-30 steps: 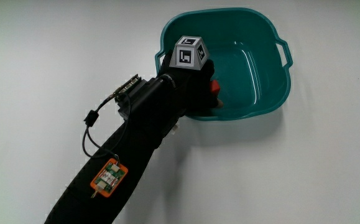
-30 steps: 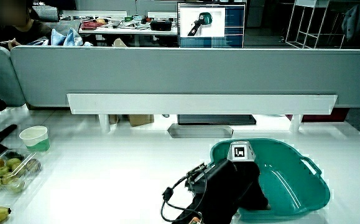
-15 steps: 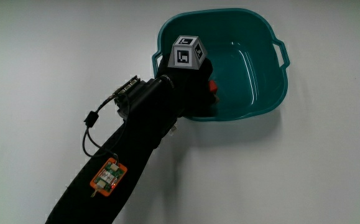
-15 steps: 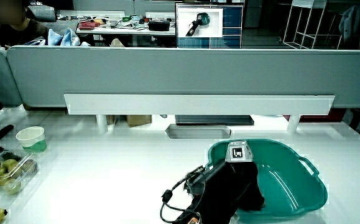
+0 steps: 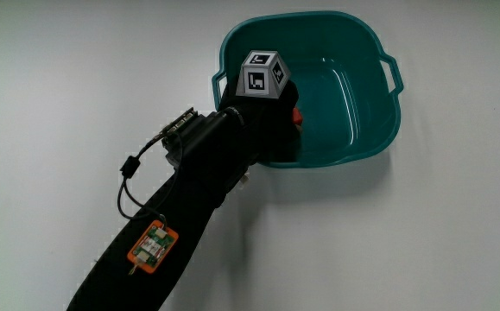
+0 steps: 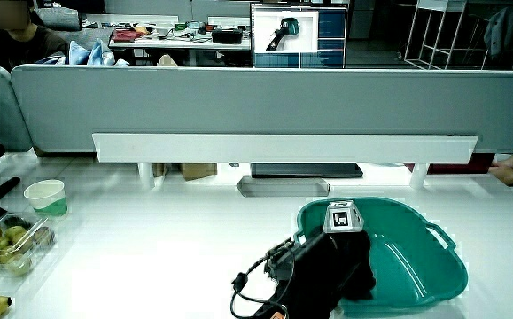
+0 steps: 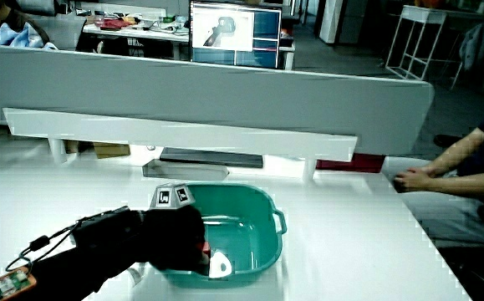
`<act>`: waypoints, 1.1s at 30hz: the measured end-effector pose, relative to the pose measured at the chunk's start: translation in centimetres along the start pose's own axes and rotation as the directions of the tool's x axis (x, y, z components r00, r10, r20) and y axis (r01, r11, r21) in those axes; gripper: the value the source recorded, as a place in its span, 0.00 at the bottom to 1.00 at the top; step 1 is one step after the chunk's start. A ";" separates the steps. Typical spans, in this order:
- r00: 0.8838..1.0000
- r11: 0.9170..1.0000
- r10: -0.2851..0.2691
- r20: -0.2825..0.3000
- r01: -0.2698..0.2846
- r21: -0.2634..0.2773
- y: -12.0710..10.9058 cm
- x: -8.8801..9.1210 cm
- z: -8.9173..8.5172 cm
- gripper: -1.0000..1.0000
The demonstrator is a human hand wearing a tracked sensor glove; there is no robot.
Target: Pick red block
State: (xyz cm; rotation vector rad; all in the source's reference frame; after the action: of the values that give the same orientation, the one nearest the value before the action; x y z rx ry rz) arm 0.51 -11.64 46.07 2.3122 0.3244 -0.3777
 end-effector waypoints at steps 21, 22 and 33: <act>0.996 0.991 -0.083 -0.022 0.085 0.103 -2.4 2.0 2.6 1.00; 0.996 0.991 -0.087 -0.020 0.088 0.097 -2.7 2.2 2.9 1.00; 0.984 0.975 -0.166 -0.059 0.173 0.137 -5.8 4.4 4.8 1.00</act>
State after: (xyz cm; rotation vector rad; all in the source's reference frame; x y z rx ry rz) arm 1.77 -10.67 37.53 2.4429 0.5367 -0.4439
